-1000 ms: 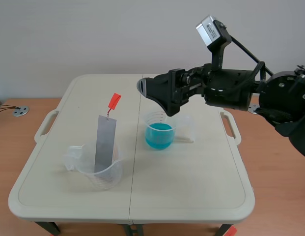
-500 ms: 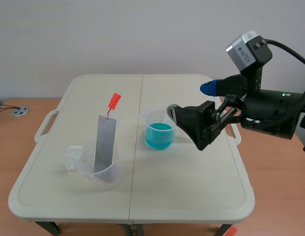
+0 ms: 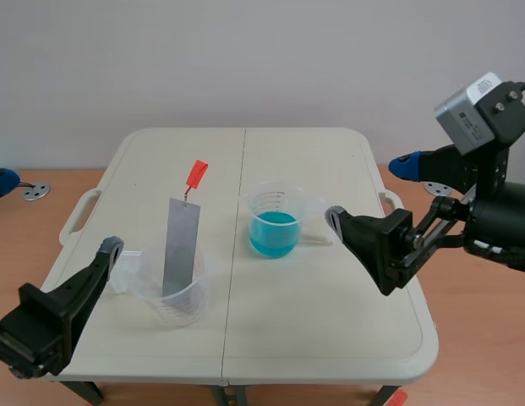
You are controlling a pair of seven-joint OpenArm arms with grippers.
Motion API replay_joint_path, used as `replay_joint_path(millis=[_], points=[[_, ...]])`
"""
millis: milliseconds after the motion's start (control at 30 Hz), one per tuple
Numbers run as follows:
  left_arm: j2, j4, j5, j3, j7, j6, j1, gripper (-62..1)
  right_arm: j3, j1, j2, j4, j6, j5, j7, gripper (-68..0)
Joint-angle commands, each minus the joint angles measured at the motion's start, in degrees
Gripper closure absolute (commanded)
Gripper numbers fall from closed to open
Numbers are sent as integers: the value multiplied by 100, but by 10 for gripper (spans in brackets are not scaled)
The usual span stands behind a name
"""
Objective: Hold the metal plate by the orange handle, dip it into the blue solution, take it out and point at it, then put the plate back in the beaker on the left.
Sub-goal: 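Return to the home posture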
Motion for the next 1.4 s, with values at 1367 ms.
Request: replay_joint_path(millis=[1367], points=[[72,997,369,-55,13,9,1325,-623,286,-931,76,553,-299,-535,658,-663]])
